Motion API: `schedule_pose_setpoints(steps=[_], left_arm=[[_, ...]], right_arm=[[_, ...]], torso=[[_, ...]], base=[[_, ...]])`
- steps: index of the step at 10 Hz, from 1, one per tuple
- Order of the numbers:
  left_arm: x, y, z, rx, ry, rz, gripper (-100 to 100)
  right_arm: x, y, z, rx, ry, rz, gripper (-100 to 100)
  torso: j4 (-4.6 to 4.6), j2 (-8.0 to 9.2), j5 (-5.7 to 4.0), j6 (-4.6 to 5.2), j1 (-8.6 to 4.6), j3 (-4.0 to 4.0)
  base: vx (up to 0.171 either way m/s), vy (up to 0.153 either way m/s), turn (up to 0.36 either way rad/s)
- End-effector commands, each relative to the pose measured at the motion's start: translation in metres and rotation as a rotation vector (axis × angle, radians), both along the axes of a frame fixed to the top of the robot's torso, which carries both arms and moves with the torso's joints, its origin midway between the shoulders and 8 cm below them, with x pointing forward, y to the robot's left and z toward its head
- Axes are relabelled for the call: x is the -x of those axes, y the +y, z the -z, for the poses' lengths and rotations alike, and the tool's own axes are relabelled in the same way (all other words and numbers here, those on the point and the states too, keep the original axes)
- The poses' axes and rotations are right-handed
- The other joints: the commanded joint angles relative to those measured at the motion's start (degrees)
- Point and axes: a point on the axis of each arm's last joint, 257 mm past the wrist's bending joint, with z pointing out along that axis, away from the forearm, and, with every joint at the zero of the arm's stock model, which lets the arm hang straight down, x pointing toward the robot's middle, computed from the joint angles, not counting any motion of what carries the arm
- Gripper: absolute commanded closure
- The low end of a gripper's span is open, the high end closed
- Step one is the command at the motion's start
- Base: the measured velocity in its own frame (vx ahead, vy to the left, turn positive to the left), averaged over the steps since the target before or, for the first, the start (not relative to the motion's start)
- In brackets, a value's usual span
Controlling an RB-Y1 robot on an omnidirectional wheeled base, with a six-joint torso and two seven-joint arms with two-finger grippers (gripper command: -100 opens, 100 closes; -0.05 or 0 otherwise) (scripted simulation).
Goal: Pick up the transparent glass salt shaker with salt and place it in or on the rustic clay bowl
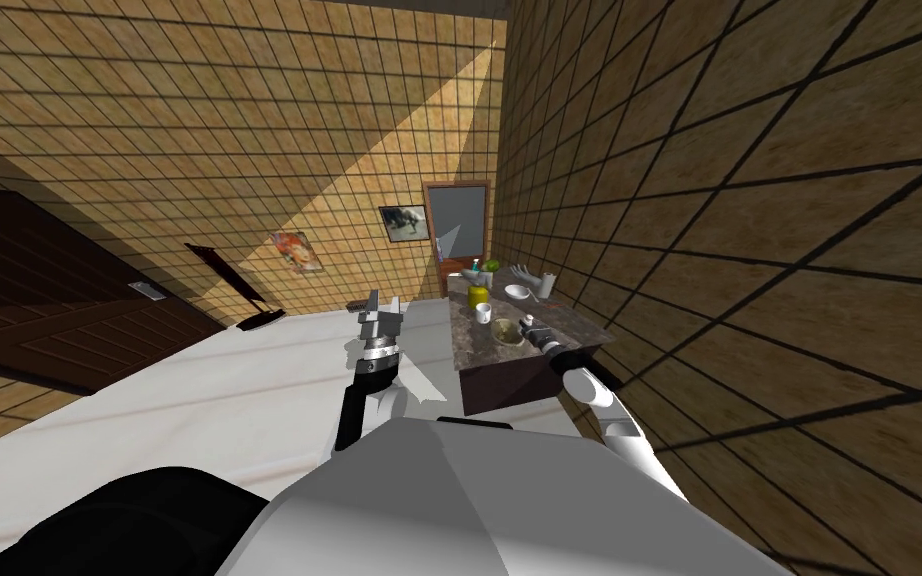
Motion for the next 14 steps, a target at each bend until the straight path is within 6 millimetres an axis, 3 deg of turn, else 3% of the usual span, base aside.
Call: schedule_pose_setpoints(steps=[1,4,5,9,10,11,14], left_arm=[[0.0,0.0,0.0,0.0,0.0,0.0,0],[0.0,0.0,0.0,0.0,0.0,0.0,0],[0.0,0.0,0.0,0.0,0.0,0.0,0],[0.0,0.0,0.0,0.0,0.0,0.0,0],[0.0,0.0,0.0,0.0,0.0,0.0,0],[0.0,0.0,0.0,0.0,0.0,0.0,0],[0.0,0.0,0.0,0.0,0.0,0.0,0]], right_arm=[[0.001,0.006,-0.008,0.01,0.002,-0.029,100],[0.001,0.009,-0.013,0.021,0.003,-0.053,100],[0.001,0.01,-0.013,0.021,0.004,-0.057,-100],[0.001,0.01,-0.013,0.021,0.003,-0.057,-100],[0.001,0.011,-0.013,0.021,0.004,-0.058,0],[0.002,0.005,-0.025,0.02,0.001,-0.069,-100],[0.005,-0.002,-0.043,0.02,-0.003,-0.086,-100]], torso=[[0.0,0.0,0.0,0.0,0.0,0.0],[0.0,0.04,0.03,-0.04,0.08,0.02],[0.0,0.1,-0.02,0.01,-0.22,0.04],[0.02,0.18,-0.12,0.03,-0.59,0.09],[0.03,0.18,-0.12,0.05,-0.61,0.09],[0.03,0.19,-0.12,0.07,-0.64,0.1],[0.02,0.09,-0.07,0.08,-0.44,0.05]], base=[[0.049,0.145,-0.044],[0.029,0.125,-0.015],[0.003,0.015,0.003],[0.0,0.002,0.0],[0.0,0.0,0.0],[0.015,0.041,-0.072],[0.029,0.063,-0.071]])
